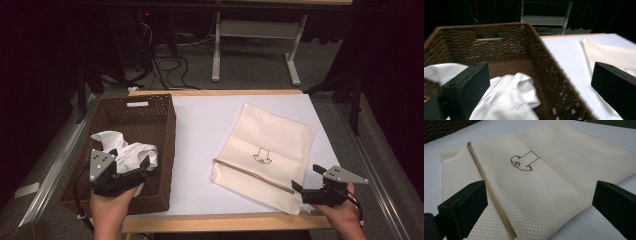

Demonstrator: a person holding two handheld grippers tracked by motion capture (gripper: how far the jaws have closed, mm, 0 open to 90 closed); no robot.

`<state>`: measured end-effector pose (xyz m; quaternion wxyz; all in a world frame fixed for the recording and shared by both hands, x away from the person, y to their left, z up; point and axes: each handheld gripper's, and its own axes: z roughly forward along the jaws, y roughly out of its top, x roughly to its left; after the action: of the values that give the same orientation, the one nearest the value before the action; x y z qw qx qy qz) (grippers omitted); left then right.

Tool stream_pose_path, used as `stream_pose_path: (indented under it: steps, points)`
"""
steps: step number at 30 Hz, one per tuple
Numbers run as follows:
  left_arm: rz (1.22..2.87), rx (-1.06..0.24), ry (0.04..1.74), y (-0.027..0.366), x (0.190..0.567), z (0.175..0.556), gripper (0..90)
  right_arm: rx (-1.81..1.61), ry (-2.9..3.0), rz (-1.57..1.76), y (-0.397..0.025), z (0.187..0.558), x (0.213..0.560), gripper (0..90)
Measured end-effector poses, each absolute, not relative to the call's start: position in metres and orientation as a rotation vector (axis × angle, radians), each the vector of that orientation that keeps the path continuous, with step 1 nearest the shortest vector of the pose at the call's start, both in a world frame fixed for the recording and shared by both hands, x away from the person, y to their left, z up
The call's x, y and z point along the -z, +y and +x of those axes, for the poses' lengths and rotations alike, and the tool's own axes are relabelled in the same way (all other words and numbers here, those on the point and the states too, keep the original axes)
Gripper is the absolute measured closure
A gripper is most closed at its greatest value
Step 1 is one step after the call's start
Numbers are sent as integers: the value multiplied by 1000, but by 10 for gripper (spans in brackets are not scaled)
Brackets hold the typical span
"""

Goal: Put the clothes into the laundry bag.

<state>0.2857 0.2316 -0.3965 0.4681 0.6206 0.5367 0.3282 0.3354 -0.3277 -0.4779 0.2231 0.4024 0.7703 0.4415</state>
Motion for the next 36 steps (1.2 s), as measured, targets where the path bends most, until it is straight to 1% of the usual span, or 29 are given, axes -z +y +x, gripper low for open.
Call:
stream_pose_path:
  steps: [2, 6, 8, 10, 15, 20, 23, 26, 30, 36]
  points:
    - [1534, -840, 1309, 224, 392, 292, 21, -1227, 2121, 1107, -329, 335, 477, 6]
    - [1521, -808, 1303, 218, 384, 306, 18, -1237, 2113, 1114, -333, 334, 476, 6]
    - [1524, -782, 1327, 219, 384, 316, 19, -1243, 2105, 1103, -335, 335, 475, 6]
    - [1515, -732, 1345, 222, 385, 324, 20, -1244, 2102, 1111, -336, 335, 475, 6]
    - [1518, -736, 1396, 229, 389, 339, 27, -1252, 2103, 1099, -336, 334, 473, 12]
    - [1559, -701, 1441, 238, 391, 352, 26, -1248, 2110, 1101, -335, 333, 473, 12]
    - [1620, -679, 1469, 244, 394, 357, 15, -1248, 2108, 1095, -335, 333, 473, 12]
    - [1651, -670, 1541, 256, 397, 359, 13, -1255, 2107, 1087, -335, 333, 472, 12]
    - [1681, -590, 1617, 271, 405, 360, 7, -1263, 2110, 1094, -335, 334, 473, 12]
    - [1797, -469, 1699, 278, 423, 370, 5, -1256, 2112, 1104, -333, 334, 473, 12]
